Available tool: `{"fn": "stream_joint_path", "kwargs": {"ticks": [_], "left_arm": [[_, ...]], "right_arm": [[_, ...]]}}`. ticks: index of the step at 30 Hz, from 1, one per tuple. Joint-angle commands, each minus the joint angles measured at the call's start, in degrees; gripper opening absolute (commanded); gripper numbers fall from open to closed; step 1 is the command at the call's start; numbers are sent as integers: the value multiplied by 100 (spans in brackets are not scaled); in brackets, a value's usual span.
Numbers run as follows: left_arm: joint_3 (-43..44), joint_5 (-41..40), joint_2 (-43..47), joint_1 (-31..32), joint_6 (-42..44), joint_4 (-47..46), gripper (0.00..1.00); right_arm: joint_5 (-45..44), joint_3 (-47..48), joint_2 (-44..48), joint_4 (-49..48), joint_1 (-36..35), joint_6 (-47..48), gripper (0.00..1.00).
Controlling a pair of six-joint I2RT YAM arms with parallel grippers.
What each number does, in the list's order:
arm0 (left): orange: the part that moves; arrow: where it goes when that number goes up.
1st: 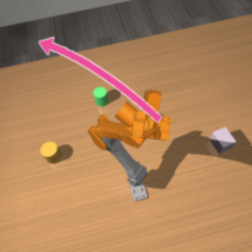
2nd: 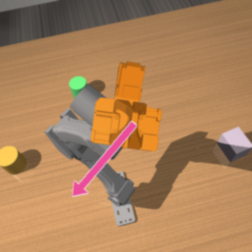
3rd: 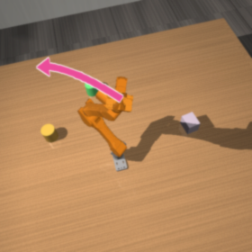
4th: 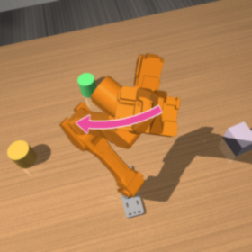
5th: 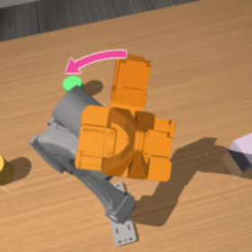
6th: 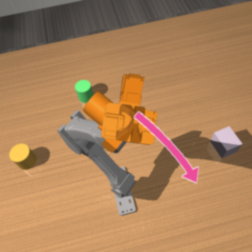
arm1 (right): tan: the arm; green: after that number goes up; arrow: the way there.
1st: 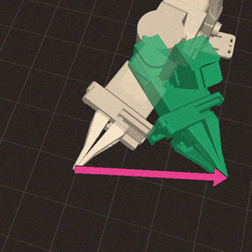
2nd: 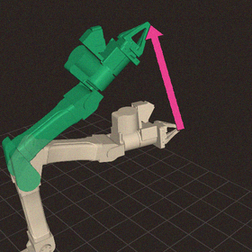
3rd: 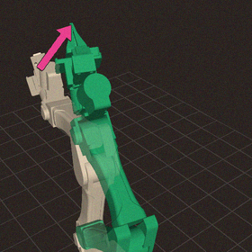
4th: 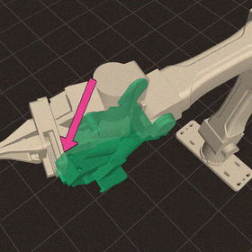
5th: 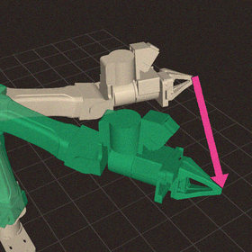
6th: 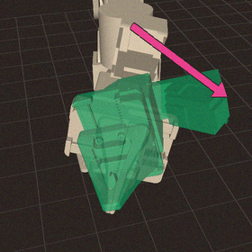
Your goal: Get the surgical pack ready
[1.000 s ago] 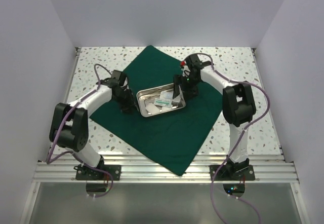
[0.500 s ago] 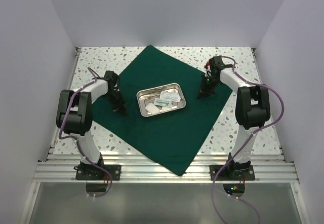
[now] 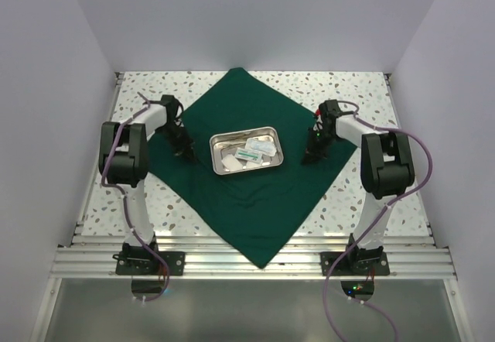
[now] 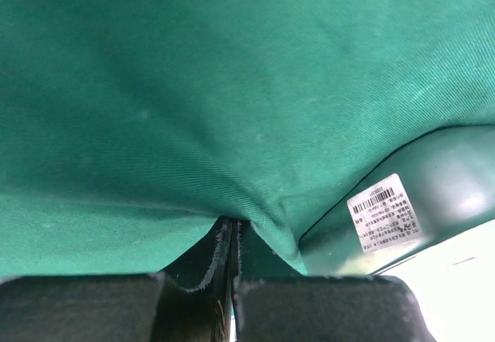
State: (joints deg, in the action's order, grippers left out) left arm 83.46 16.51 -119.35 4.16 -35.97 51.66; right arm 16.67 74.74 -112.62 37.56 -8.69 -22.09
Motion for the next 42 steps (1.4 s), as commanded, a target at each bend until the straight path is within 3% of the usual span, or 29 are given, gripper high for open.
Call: {"fn": "stream_joint_path", "kwargs": {"ticks": [1, 8, 12, 13, 16, 19, 21, 23, 25, 28, 37, 42], "left_arm": [[231, -825, -528, -205, 318, -482, 0], [-488, -1045, 227, -609, 555, -429, 0], [-840, -1027, 851, -733, 714, -402, 3], [-866, -975, 1157, -741, 740, -376, 13], [-832, -687, 1780, -733, 784, -367, 34], [-972, 76, 2274, -733, 942, -751, 45], [-1077, 413, 2328, -733, 933, -990, 46], [-1121, 782, 2127, -733, 864, -1088, 40], [-1148, 1028, 1873, -707, 715, -1192, 29], [-1139, 1082, 1670, -558, 556, -1334, 25], [-1025, 1310, 1221, 286, 275, -1571, 24], [-1130, 1381, 1247, 445, 221, -1589, 24]], "right_arm": [[29, -442, 231, -3, -63, -111, 3], [187, -215, 328, 137, -124, -217, 10], [188, 337, 460, 199, -308, -130, 29], [118, 496, 469, 269, -352, -42, 42], [161, 1120, 364, 550, -502, 20, 59], [346, 1534, 223, 586, -739, -15, 73], [372, 1771, 21, 594, -915, -41, 78], [407, 1868, -128, 542, -1003, -85, 84], [478, 2035, -365, 577, -1065, -85, 85], [338, 2255, -594, 700, -1179, -41, 85], [241, 2124, -771, 577, -1302, -111, 78], [364, 2018, -779, 489, -1372, -147, 73]]}}
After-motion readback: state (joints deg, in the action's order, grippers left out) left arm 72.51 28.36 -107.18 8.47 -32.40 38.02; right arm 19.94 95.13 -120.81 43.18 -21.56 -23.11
